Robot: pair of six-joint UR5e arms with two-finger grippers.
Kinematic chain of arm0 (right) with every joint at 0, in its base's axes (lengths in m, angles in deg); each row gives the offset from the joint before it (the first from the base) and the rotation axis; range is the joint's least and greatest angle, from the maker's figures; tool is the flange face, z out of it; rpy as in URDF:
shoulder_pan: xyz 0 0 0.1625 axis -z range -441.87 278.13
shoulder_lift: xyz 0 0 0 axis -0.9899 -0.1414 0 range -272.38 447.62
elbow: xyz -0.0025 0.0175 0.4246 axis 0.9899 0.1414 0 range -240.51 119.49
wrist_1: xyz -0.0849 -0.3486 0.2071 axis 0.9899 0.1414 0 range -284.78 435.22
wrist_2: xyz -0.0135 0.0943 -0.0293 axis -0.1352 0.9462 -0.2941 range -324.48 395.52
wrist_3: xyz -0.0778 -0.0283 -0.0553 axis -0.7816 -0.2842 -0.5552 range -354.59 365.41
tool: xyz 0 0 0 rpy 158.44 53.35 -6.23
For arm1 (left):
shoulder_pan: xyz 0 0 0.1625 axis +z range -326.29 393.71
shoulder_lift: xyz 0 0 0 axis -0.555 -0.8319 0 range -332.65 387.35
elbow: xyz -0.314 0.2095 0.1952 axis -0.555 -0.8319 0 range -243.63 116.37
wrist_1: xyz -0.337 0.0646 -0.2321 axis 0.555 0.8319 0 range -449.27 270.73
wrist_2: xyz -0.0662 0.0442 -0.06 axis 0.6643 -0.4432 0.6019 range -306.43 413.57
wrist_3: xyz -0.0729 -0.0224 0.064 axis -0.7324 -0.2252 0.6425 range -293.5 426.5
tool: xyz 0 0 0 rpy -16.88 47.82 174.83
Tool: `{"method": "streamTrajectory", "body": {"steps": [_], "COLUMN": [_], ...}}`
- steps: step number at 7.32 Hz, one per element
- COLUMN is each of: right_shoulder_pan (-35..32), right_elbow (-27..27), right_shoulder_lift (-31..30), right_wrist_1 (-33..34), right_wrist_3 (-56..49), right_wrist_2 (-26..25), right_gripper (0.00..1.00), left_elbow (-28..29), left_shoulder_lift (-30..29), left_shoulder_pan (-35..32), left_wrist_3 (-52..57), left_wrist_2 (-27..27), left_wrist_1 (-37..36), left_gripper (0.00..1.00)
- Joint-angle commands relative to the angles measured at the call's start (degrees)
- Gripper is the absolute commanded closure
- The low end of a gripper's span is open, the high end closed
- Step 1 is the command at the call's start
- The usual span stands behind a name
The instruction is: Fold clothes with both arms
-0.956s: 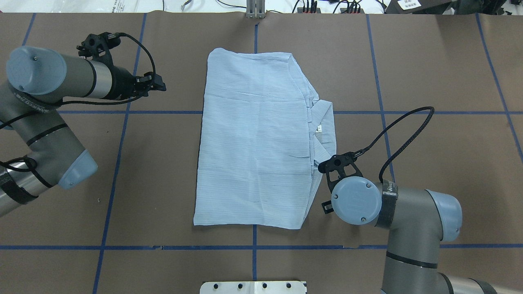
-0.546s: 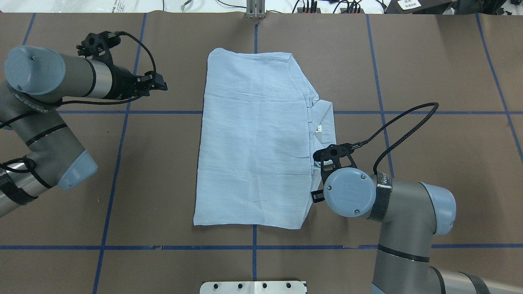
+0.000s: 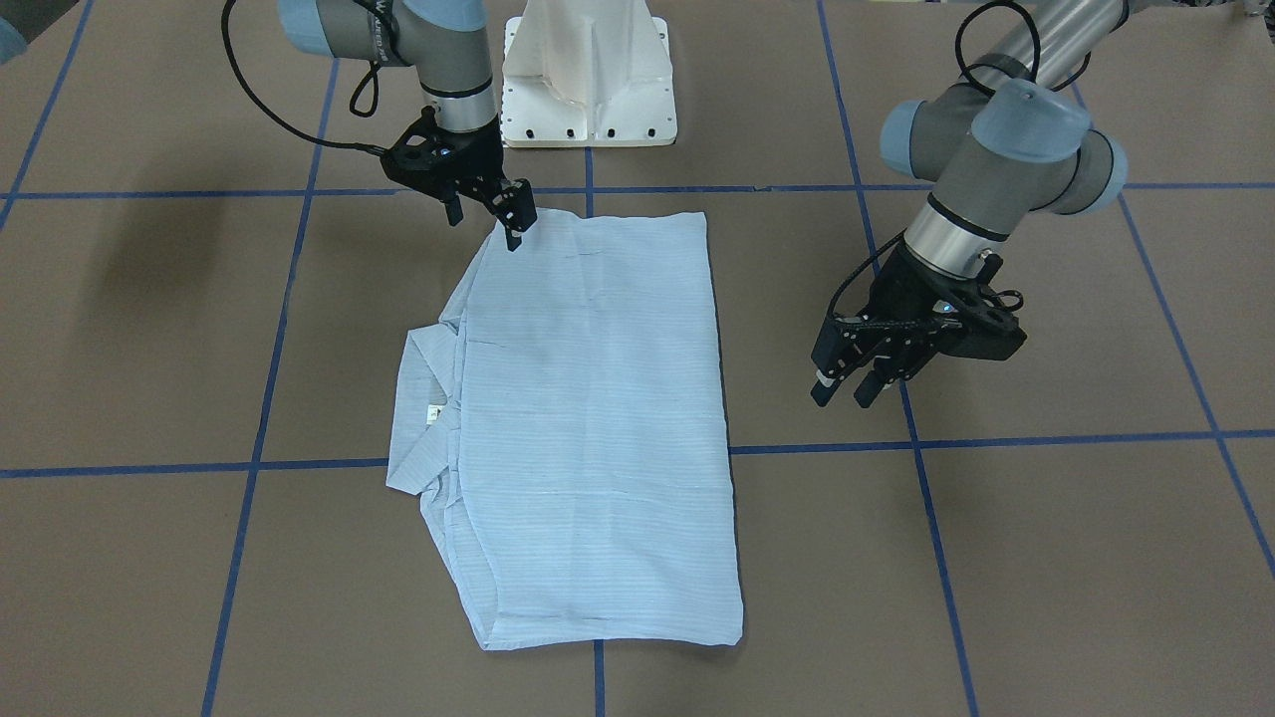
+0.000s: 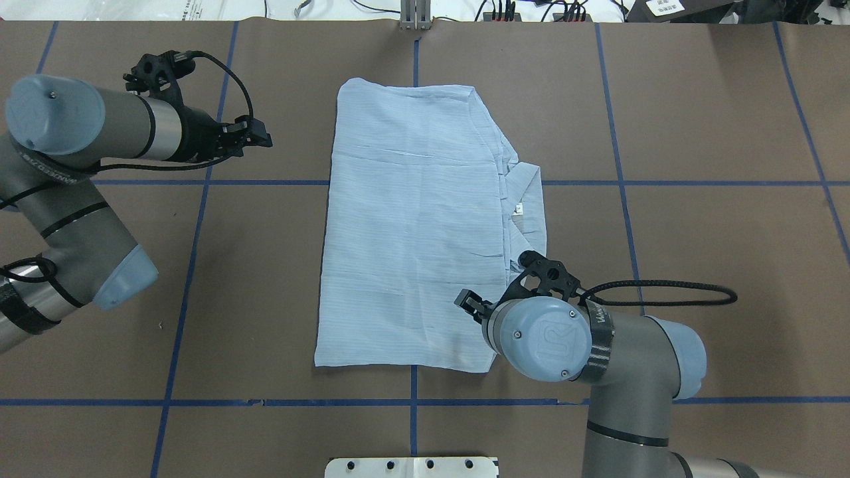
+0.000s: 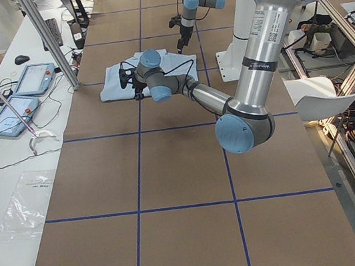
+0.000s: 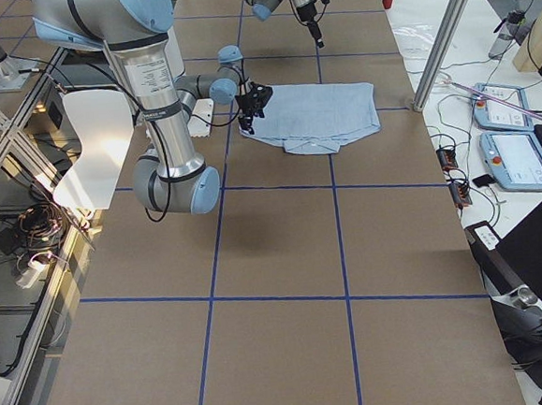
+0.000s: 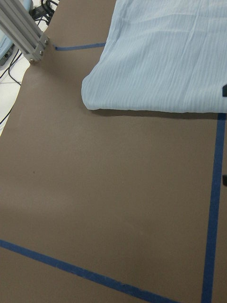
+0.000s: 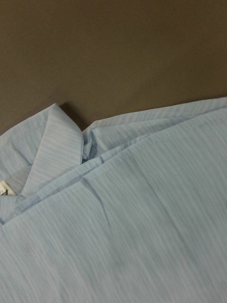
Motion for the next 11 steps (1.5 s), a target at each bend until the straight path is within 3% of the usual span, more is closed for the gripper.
{"method": "streamTrajectory", "body": {"steps": [1,4,11], "right_shoulder_pan": [1.32,1.41,3.96], "right_elbow": [0.87,4.46,5.09], "right_shoulder_lift": [0.83,3.8,2.5], "right_wrist_1": [-2.09,-2.27,-2.36], "right_wrist_3": [18.87,23.85,24.12], "right_wrist_2": [-0.16,-0.16,0.28], "right_gripper": [0.02,0.03,0.07], "left_elbow": [-0.12,-0.21,-1.26], "left_shoulder_lift": [-0.08,-0.26,0.0], "left_shoulder_pan": [0.16,0.16,0.07], "left_wrist_3": [-0.12,-0.12,-0.04], "left_wrist_2": [-0.22,-0.75,-1.72], "left_wrist_1": [0.0,0.0,0.0], "left_gripper": [0.37,0.37,0.37]}}
